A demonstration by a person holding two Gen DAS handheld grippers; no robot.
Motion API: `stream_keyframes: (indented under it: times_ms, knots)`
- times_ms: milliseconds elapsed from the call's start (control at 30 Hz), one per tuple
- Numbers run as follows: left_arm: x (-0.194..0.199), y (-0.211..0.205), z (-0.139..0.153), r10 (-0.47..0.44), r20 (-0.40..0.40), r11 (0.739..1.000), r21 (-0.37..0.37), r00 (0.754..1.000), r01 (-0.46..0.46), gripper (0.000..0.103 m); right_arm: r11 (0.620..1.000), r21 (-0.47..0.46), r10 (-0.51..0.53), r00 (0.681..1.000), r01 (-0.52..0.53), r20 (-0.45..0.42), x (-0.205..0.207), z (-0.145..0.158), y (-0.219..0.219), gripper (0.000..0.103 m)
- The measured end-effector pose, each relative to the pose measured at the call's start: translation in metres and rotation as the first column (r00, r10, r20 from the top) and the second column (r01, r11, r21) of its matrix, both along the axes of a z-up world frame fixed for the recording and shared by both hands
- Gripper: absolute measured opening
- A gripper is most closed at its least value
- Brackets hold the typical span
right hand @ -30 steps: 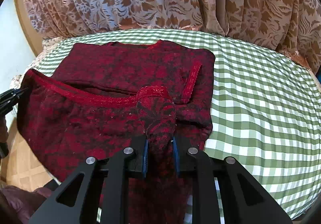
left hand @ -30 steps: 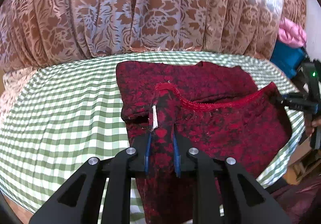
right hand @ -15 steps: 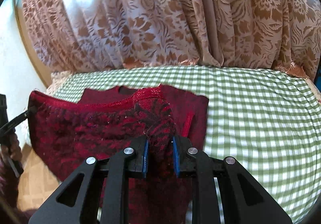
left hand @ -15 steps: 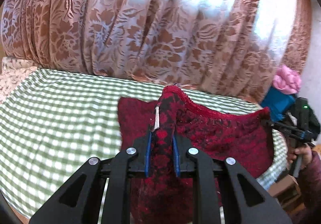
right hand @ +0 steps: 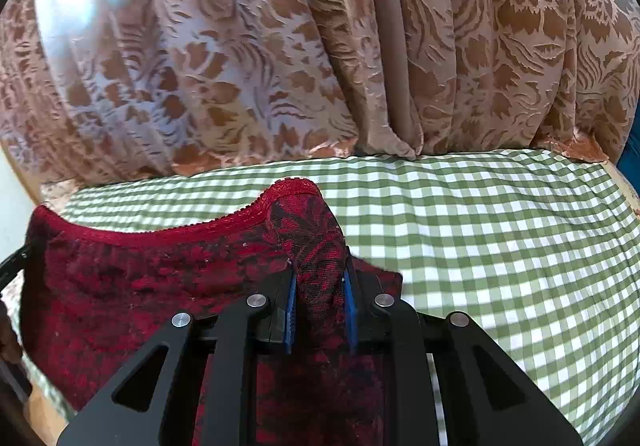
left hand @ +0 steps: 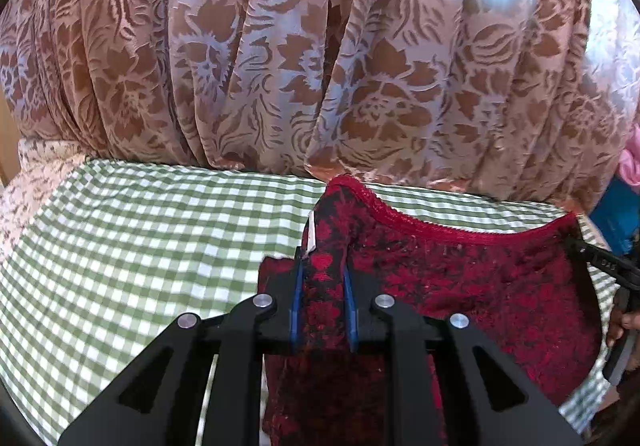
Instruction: Fold small clothes
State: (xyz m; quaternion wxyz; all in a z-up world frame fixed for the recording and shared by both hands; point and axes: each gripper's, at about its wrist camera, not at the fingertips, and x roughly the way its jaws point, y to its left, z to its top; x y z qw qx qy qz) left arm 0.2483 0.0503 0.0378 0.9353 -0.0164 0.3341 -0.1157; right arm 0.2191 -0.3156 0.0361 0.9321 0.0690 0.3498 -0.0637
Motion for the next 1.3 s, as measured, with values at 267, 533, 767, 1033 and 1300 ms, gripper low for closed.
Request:
stream_keyframes:
  times_ms: [267, 533, 767, 1033, 1300]
  knots:
    - [0.054, -0.011, -0.031, 0.062, -0.07, 0.997, 0.041, 0.996, -0.059, 0.016, 0.996, -0.066, -0.059, 0.996, 0.055, -0.07, 0.048, -0.034, -0.007, 0.018]
    - [0.096, -0.021, -0.084, 0.108, -0.196, 0.987, 0.136, 0.975, -0.082, 0.02, 0.993, -0.096, -0.079, 0.98, 0.062, -0.185, 0.079, -0.079, -0.015, 0.018]
    - [0.079, -0.004, -0.064, 0.113, -0.161, 0.991, 0.086, 0.98, -0.1, 0.059, 0.998, -0.037, -0.063, 0.984, 0.057, -0.169, 0.06, -0.072, -0.024, 0.053]
    - [-0.002, 0.076, -0.073, 0.085, -0.238, 0.975, -0.181, 0.967, -0.131, 0.069, 0.972, 0.23, 0.072, 0.989, -0.041, -0.13, -0.038, -0.068, -0.063, 0.063]
    - [-0.078, 0.1, -0.104, -0.001, -0.294, 0.924, -0.366, 0.956, -0.111, 0.068, 0.924, 0.372, 0.143, 0.981, -0.087, -0.127, -0.142, -0.09, -0.056, 0.063]
